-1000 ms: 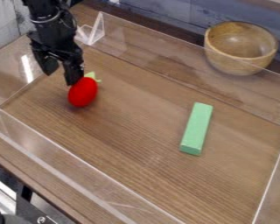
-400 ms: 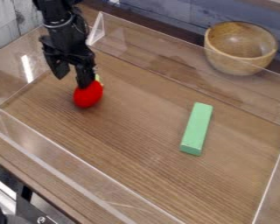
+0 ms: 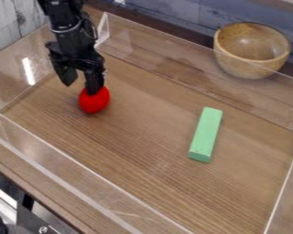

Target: Move the red object to the right side of the table

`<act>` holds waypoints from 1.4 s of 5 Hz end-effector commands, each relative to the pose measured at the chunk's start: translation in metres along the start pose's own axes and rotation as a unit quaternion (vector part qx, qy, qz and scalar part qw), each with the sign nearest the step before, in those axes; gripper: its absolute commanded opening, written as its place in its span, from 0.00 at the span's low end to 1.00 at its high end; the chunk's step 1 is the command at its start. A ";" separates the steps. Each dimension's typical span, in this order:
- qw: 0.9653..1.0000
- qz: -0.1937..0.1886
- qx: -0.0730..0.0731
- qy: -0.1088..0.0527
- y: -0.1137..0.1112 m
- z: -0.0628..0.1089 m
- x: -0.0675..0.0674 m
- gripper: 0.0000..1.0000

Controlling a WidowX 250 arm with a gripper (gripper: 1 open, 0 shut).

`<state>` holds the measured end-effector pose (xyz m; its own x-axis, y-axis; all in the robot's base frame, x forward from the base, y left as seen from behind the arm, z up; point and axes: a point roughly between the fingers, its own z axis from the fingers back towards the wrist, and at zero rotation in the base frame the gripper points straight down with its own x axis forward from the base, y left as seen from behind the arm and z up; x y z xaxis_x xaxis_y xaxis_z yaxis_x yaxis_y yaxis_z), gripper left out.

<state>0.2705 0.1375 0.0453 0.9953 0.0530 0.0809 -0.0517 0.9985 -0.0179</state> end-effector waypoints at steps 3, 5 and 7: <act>1.000 0.005 -0.007 -0.010 -0.002 0.004 0.012 1.00; 1.000 0.007 -0.016 -0.001 -0.005 -0.002 0.011 0.00; 1.000 -0.001 -0.023 -0.002 -0.014 0.010 0.010 0.00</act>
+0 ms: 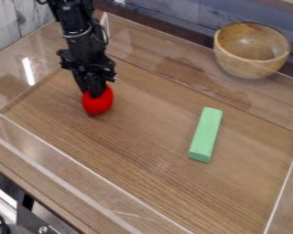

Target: Move the red object to the right side of the table

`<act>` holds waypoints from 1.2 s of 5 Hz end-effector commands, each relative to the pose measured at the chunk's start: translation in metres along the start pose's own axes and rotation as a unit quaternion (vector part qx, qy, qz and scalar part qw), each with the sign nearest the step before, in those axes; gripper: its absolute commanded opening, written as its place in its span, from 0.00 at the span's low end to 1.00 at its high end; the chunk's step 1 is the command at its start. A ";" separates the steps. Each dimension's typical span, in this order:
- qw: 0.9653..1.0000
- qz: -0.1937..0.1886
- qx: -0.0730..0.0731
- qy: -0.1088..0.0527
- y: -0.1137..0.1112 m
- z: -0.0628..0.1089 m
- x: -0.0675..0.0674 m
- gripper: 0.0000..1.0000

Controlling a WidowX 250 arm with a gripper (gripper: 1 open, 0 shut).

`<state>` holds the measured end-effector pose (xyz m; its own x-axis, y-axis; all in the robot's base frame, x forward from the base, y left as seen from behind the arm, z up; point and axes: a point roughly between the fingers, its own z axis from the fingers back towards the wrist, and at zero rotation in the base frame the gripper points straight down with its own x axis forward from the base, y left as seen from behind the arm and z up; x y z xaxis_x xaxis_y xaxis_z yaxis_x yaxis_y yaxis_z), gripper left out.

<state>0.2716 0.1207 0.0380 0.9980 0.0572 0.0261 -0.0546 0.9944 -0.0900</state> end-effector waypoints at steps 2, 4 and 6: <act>1.000 -0.014 0.002 -0.028 -0.008 0.029 0.011 0.00; 0.999 -0.026 -0.010 -0.031 -0.017 0.043 0.012 0.00; 0.996 -0.069 -0.024 -0.042 -0.035 0.064 0.012 0.00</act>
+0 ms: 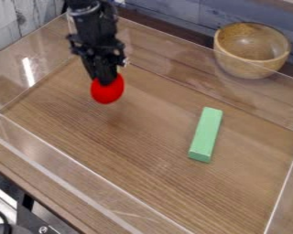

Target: Move the red object to the right side of the table

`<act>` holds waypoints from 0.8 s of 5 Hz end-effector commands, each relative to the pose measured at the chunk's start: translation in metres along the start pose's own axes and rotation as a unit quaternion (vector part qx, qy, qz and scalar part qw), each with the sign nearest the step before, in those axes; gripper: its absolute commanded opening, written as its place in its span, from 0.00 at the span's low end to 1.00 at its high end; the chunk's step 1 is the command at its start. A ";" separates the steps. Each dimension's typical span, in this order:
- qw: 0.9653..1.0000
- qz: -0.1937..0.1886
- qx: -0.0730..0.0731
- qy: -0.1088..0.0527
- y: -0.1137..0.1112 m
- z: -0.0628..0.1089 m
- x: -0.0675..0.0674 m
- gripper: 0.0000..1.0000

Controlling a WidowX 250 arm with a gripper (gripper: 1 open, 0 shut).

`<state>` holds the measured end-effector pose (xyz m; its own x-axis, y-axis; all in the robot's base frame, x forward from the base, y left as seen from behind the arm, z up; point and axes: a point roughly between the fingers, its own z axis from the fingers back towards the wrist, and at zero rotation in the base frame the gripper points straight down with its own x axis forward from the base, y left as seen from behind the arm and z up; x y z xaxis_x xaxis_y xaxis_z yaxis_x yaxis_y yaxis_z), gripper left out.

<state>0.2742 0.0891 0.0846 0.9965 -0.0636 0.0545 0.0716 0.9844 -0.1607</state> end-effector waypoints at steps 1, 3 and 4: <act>0.999 -0.027 0.010 -0.035 -0.020 0.028 0.009 0.00; 0.998 -0.065 -0.001 -0.025 -0.073 0.018 -0.001 0.00; 0.997 -0.077 -0.004 -0.024 -0.089 0.016 -0.006 0.00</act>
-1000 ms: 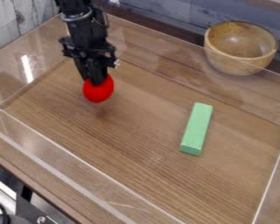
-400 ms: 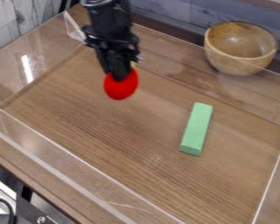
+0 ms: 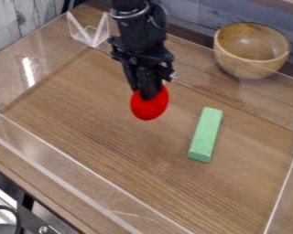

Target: Move the red object to the right side of the table

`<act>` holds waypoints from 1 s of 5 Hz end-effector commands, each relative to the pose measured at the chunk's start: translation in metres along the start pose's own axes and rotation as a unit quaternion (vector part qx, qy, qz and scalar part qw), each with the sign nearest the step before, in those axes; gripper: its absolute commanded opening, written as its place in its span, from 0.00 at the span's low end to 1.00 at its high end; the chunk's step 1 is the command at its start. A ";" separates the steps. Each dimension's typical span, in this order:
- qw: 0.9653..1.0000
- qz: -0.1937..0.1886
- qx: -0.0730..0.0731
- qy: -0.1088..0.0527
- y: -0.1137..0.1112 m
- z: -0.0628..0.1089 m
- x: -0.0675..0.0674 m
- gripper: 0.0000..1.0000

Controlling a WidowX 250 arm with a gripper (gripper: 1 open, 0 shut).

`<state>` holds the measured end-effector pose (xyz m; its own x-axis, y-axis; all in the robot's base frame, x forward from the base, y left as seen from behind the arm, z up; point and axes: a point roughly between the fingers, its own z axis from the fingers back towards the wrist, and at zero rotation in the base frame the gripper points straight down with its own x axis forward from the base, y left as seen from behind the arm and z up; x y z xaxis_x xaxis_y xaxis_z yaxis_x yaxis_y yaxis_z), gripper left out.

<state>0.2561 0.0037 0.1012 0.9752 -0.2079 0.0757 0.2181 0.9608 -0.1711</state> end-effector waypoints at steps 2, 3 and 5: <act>0.999 -0.034 0.001 -0.014 -0.068 -0.012 0.003 0.00; 0.998 -0.062 0.001 -0.008 -0.101 -0.034 0.004 0.00; 0.997 -0.080 0.004 -0.005 -0.120 -0.068 -0.003 0.00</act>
<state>0.2235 -0.1207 0.0481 0.9292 -0.3608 0.0800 0.3690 0.9178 -0.1467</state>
